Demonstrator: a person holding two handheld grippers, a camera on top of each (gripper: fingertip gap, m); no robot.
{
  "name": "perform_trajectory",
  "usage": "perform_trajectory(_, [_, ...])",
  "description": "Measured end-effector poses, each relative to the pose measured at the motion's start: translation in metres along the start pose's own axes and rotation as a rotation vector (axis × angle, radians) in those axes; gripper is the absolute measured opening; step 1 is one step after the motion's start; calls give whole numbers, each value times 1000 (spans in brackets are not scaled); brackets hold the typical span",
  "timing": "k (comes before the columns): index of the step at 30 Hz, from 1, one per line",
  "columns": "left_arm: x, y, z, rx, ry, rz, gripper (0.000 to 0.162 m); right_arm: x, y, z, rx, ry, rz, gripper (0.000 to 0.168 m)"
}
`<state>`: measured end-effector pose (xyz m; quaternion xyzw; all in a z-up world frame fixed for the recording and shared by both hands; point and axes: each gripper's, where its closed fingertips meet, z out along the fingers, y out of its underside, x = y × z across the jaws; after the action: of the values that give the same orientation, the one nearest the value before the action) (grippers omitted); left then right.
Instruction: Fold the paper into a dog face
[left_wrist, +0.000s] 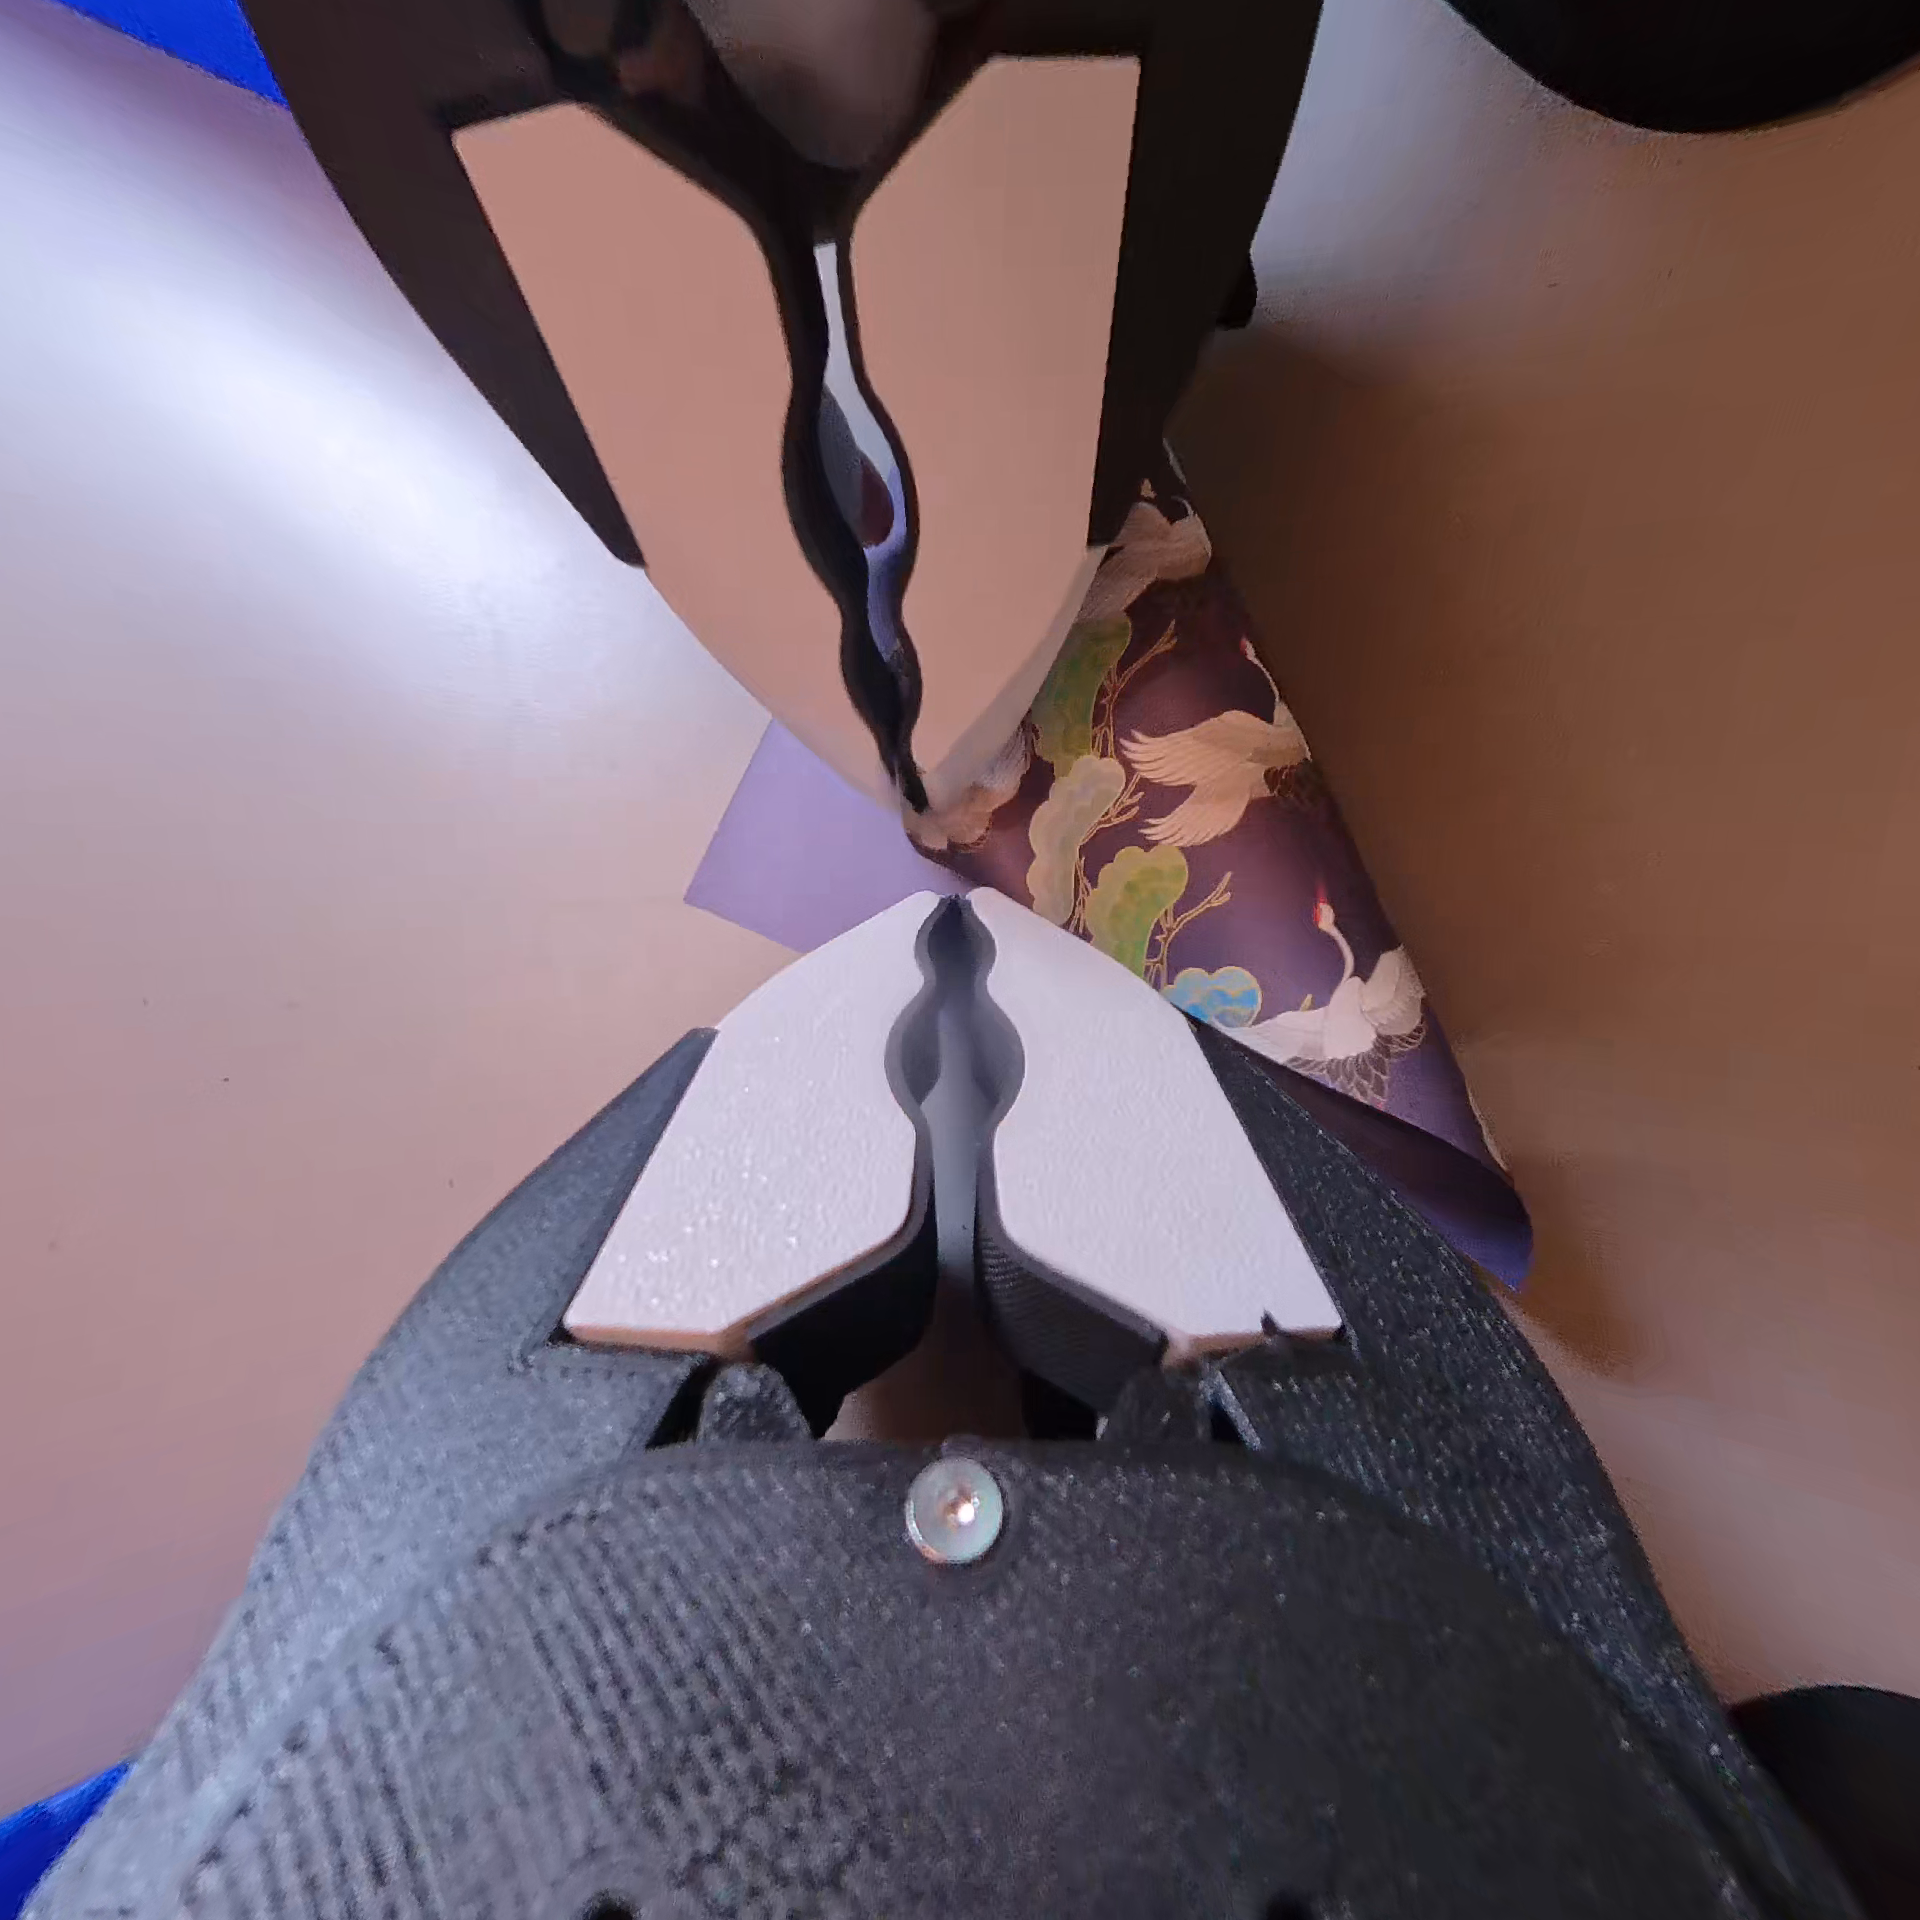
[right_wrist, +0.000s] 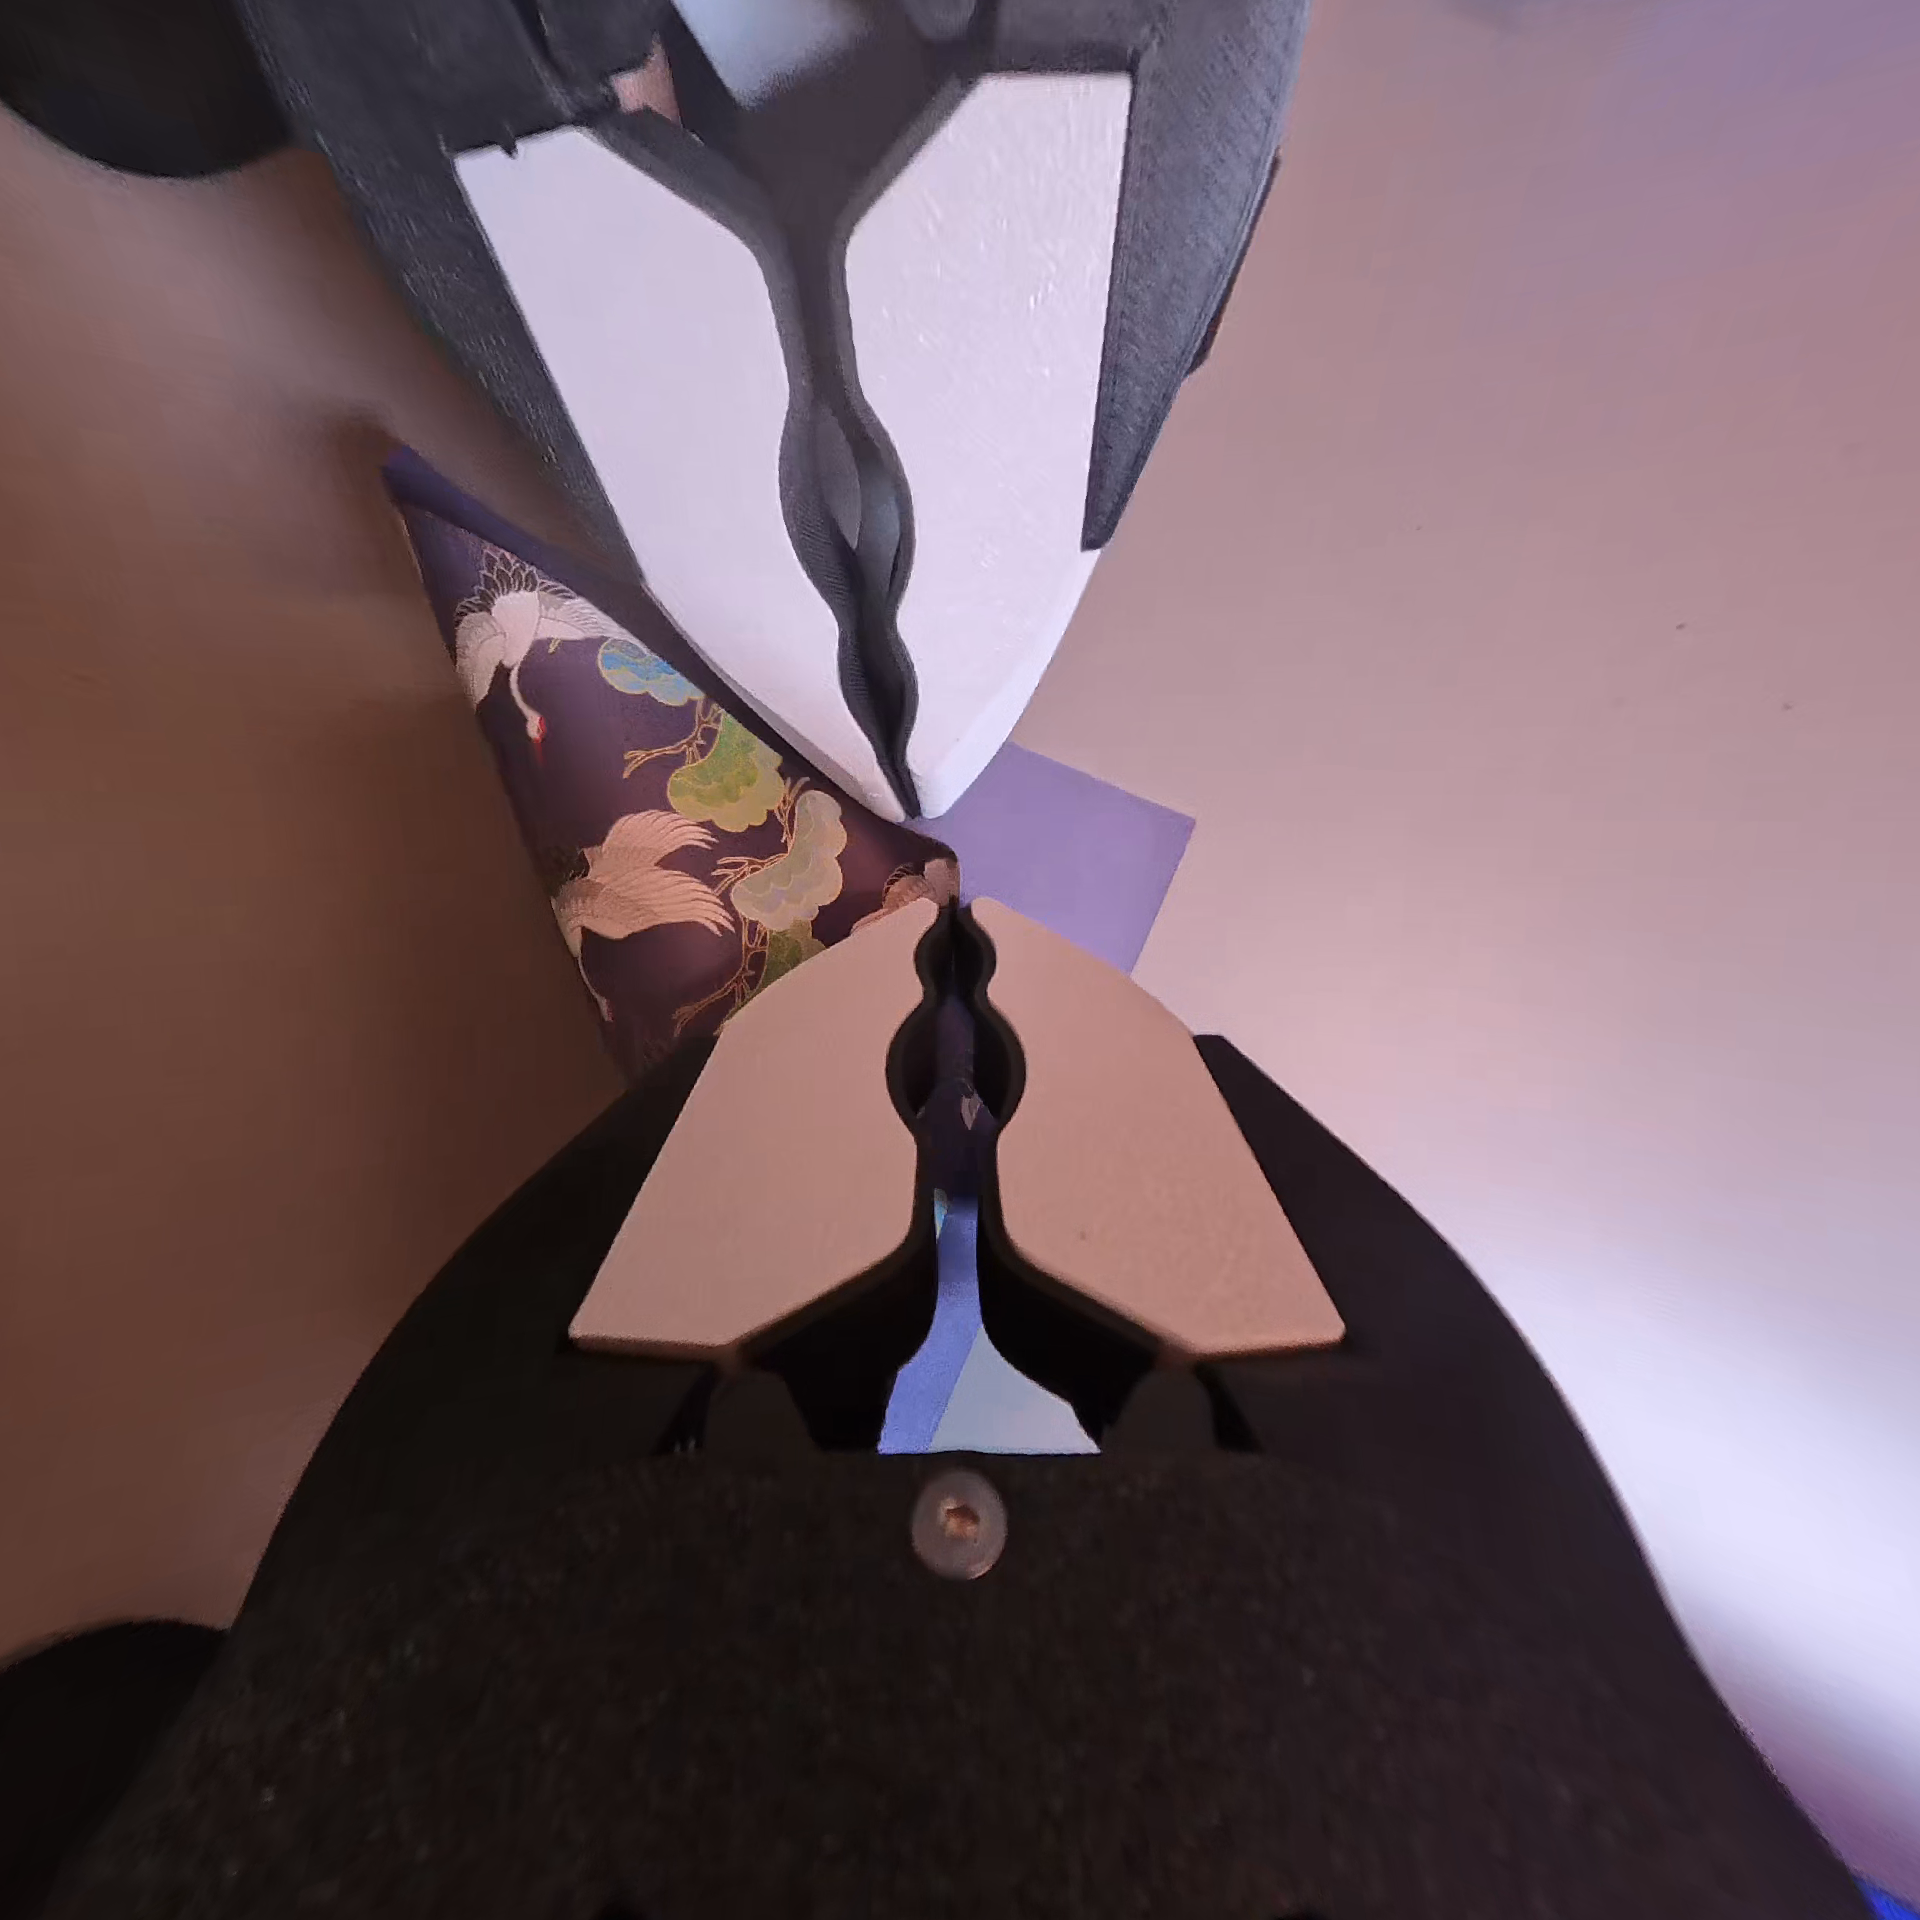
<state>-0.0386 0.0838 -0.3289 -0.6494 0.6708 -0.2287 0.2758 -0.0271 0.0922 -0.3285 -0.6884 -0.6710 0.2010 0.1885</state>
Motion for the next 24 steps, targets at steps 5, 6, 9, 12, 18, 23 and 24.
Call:
perform_trajectory(5, [-2,0,0,3,-5,6,0,-1,0,1,10,-11,5,0])
perform_trajectory(6, [-6,1,-1,-2,-29,16,0,-1,0,1,12,-12,6,0])
perform_trajectory(9, [-15,1,-1,10,-63,12,0,-1,0,2,19,-17,11,0])
perform_trajectory(12, [-14,0,0,21,-52,10,0,-1,0,1,23,-20,12,0])
perform_trajectory(18, [-14,0,0,36,-45,0,0,0,0,1,28,-7,11,2])
perform_trajectory(23, [-14,1,0,35,-38,-5,0,8,0,0,12,49,-12,6])
perform_trajectory(24, [-13,1,0,40,-34,-12,0,9,-1,0,14,51,-11,6])
